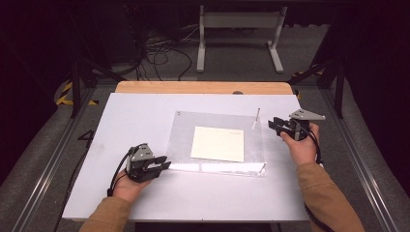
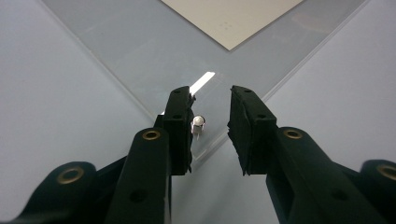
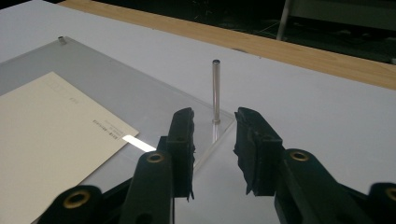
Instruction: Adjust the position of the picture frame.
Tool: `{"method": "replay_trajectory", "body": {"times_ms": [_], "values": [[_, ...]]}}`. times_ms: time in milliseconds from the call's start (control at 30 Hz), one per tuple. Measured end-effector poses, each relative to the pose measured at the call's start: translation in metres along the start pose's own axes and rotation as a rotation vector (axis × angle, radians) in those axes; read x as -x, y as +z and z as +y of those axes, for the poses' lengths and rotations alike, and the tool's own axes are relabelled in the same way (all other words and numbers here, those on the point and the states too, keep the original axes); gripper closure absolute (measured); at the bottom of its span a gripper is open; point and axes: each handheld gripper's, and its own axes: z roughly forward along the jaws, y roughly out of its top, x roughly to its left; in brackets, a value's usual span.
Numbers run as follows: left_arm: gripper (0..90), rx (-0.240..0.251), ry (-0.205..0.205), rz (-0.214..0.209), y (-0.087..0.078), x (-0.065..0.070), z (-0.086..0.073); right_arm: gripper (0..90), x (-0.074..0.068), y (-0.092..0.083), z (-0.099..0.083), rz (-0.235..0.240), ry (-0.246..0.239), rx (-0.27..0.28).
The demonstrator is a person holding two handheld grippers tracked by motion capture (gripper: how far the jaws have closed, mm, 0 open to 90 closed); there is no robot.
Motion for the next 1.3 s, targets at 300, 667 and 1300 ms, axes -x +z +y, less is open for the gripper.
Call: {"method": "replay_trajectory", "body": {"times_ms": [300,667,1300], "values": [[70.2,-0.084,-0.023,-0.031,0.014,-0.009,0.005,65.8,-0.003,-0.030,-0.013,0.031,0.035,0.060],[82.1,-0.157,0.027,-0.002,0.018,-0.006,0.012,64.7,-0.008,-0.038,-0.025,0.042,0.053,0.081],[83.3,-0.228,0.226,-0.136,0.014,0.033,0.013,62.6,-0.008,-0.065,-0.039,0.069,0.098,0.099]]}}
